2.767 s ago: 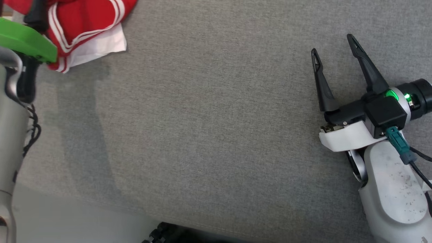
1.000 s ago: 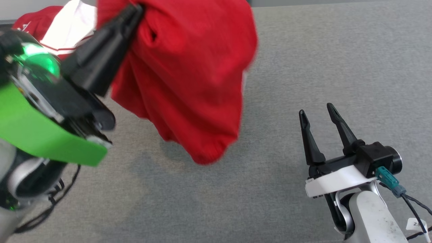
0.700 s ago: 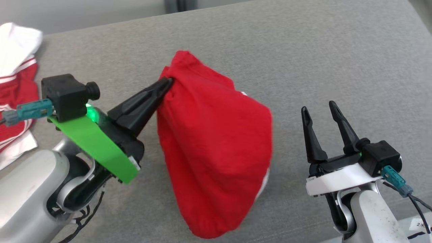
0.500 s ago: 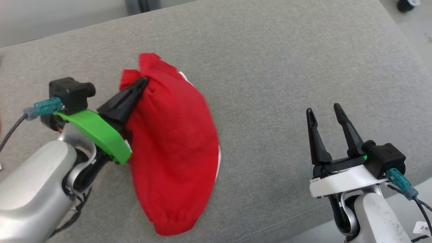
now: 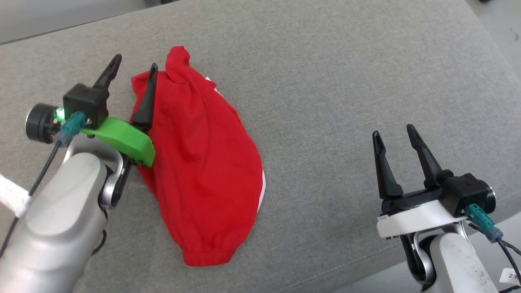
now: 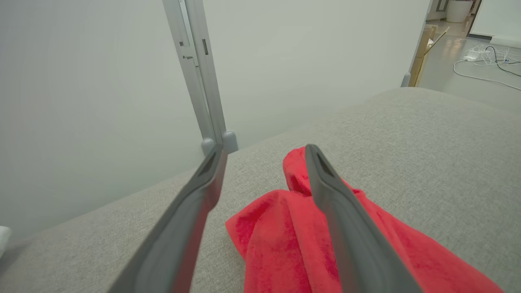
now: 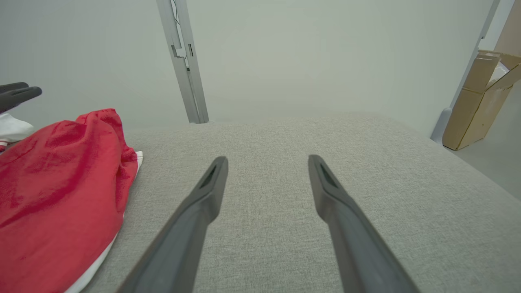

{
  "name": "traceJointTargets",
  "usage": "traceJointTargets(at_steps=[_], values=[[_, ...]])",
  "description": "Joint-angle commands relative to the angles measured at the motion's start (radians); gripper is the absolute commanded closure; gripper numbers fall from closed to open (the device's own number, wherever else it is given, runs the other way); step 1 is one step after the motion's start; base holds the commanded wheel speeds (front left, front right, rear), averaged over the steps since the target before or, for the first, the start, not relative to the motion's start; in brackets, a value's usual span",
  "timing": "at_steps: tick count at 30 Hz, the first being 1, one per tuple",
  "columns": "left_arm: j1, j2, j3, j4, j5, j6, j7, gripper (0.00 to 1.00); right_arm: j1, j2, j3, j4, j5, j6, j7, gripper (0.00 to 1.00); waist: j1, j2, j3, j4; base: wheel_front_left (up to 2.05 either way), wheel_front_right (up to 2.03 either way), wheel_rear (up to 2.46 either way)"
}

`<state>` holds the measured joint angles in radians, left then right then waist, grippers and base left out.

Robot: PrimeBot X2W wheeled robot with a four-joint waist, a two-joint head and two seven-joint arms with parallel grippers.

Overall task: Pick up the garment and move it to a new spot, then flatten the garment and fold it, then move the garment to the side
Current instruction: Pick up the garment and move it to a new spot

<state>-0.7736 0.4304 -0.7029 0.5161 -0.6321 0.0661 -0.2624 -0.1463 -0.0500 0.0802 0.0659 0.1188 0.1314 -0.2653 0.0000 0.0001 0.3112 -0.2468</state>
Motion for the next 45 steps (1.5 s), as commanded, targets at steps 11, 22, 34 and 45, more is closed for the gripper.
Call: traceJointTargets(at_steps=[11, 22, 34, 45], values=[[0.5, -0.129, 0.364, -0.361, 0.216, 0.004, -0.002, 0.0, 0.095, -0.001, -0.082, -0.008, -0.099, -0.001, 0.001, 0.0, 0.0, -0.0001, -0.215, 0.261, 0.0, 0.0, 0.0], [0.873, -0.323, 0.626, -0.52, 0.42, -0.06, -0.002, 0.0, 0.192, -0.002, -0.126, 0.002, -0.105, -0.001, 0.002, 0.0, 0.0, -0.0001, -0.322, 0.395, 0.0, 0.0, 0.0], [1.024, -0.373, 0.717, -0.551, 0.509, -0.163, -0.002, 0.0, 0.234, -0.002, -0.126, 0.044, -0.067, -0.001, 0.002, 0.0, 0.0, -0.0001, -0.365, 0.432, 0.0, 0.0, 0.0], [0.982, -0.377, 0.718, -0.535, 0.518, -0.197, -0.002, 0.0, 0.246, -0.002, -0.126, 0.081, -0.04, -0.001, 0.002, 0.0, 0.0, -0.0001, -0.346, 0.394, 0.0, 0.0, 0.0]])
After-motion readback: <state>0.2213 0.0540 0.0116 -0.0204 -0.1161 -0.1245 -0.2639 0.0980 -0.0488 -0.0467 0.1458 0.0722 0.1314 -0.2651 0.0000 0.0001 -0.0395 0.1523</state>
